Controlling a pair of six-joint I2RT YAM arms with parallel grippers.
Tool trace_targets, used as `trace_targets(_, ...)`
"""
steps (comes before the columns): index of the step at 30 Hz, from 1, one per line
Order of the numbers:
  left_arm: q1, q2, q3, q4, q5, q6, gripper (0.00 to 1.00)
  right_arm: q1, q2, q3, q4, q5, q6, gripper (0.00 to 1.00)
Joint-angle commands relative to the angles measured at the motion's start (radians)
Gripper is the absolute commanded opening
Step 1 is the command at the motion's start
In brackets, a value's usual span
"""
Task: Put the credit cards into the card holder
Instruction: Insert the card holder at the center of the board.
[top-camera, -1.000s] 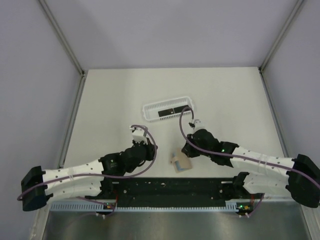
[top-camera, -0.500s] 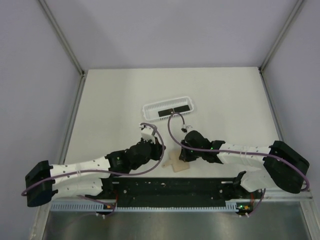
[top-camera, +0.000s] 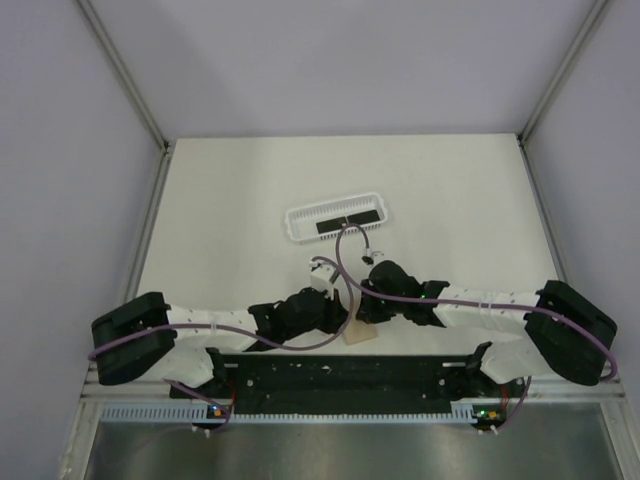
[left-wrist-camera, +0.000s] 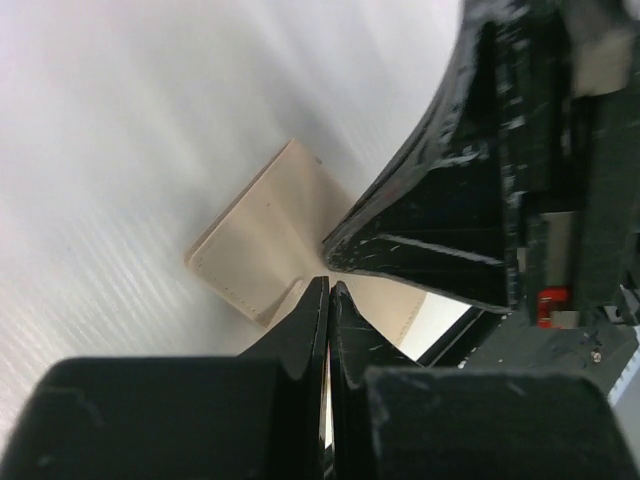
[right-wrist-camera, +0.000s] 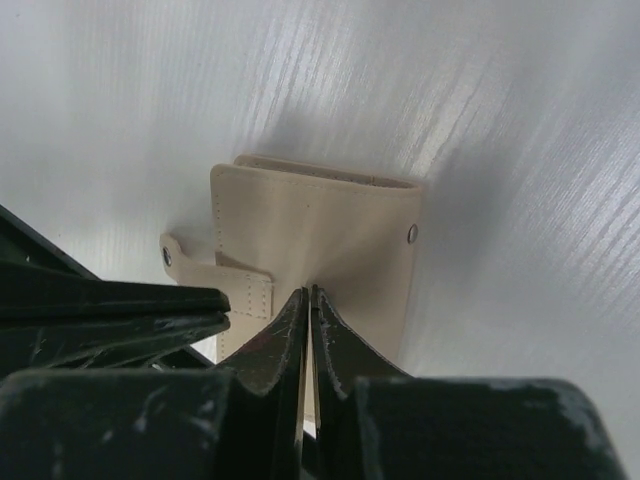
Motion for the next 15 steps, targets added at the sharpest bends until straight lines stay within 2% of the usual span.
trace_targets(1,-0.002,0.029,-0.037,0.090,0.008,-0.048,0.00,-0.002,-0.063,-0.015,-0.022,0.012,0.010,0.06)
trace_targets(6,-0.002,0.042,-0.089,0.090,0.009,-0.075,0.00,-0.005,-0.181,-0.019,-0.058,0.064,0.006,0.14)
trace_targets(15,-0.005,0.108,-0.159,0.156,0.042,-0.121,0.00,-0.075,-0.349,-0.042,-0.167,0.072,-0.002,0.44)
